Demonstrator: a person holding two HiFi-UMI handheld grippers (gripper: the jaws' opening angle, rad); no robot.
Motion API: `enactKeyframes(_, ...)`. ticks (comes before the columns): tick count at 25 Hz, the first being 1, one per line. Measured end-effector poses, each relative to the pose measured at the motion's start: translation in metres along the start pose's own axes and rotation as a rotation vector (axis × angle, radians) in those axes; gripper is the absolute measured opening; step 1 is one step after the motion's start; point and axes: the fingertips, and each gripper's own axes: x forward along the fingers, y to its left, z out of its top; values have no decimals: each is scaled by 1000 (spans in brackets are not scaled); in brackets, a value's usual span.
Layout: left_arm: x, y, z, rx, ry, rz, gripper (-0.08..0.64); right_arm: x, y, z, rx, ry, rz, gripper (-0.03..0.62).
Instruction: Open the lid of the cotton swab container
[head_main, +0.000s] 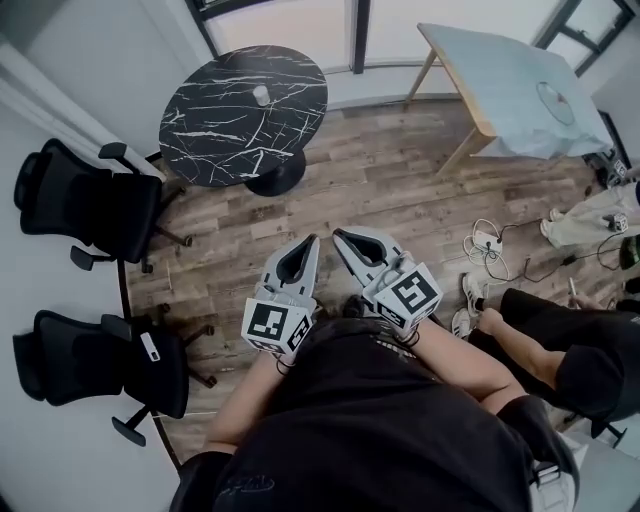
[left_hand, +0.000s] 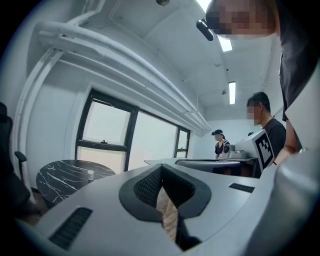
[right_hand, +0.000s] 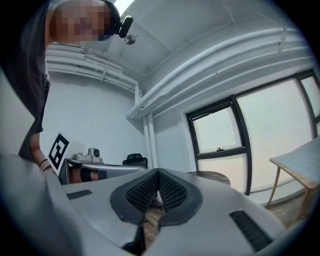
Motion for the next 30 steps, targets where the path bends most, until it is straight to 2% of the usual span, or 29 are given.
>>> enactKeyframes(6, 31, -3, -5, -3, 17, -43, 6, -4, -29, -4, 20, 3, -40, 20)
enactKeyframes(16, 91, 22, 10, -3, 10, -91, 6, 22, -81, 4, 10, 13, -87, 20)
enactKeyframes(22, 127, 74, 18, -15, 5, -80, 6, 71, -118, 7, 2, 20, -93, 20)
enactKeyframes(30, 170, 178, 57, -15, -25, -77, 6, 179, -154, 30, -31, 29, -64, 20)
